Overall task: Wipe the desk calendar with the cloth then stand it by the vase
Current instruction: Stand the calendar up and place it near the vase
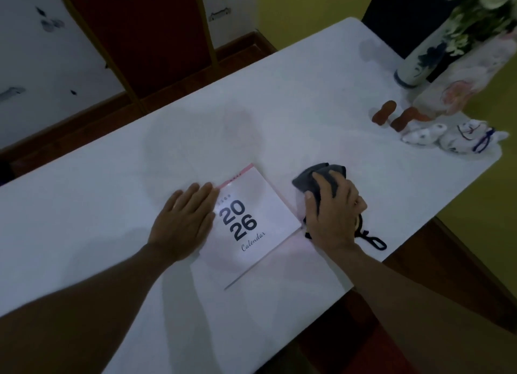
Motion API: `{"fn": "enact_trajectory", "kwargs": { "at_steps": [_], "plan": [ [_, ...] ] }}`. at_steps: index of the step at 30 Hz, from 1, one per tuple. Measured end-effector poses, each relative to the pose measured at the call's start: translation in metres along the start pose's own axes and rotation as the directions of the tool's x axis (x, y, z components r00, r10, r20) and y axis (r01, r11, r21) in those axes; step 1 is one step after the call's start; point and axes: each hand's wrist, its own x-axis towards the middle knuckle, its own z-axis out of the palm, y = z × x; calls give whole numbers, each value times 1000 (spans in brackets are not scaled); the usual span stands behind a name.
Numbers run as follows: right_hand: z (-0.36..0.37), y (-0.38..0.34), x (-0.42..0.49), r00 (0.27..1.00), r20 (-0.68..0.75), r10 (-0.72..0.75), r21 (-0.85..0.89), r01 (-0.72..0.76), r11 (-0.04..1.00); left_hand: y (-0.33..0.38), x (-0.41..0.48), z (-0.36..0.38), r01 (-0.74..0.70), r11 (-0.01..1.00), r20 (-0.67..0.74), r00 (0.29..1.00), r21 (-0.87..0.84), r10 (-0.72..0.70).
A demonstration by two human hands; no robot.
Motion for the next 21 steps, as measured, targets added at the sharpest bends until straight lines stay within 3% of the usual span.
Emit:
{"fn": "enact_trajectory", "kwargs": {
  "at_steps": [2,5,8,11,14,18,21],
  "plan": [
    [-4,-20,6,997,9,-73,132,71,989,7,-5,-3,123,992,-2,992,-38,-123],
    [-5,-46,11,961,182,-208,302,147,942,19,-12,-2,382,917,18,924,-110,-383],
    [-1,-62,10,899,396,-185,295,66,953,33,-23,0,574,768,53,809,-284,-585],
    [2,-74,10,869,482,-113,291,-37,956,46,-30,-3,687,578,100,677,-441,-729],
    [2,-82,13,846,533,-21,308,-171,936,53,-28,-10,726,389,202,580,-567,-789],
    [-5,-86,16,814,579,53,347,-304,887,56,-29,-24,691,215,285,533,-690,-797],
    [-15,-89,15,841,538,62,453,-350,820,57,-29,-35,622,178,251,538,-763,-805]
  ]
}}
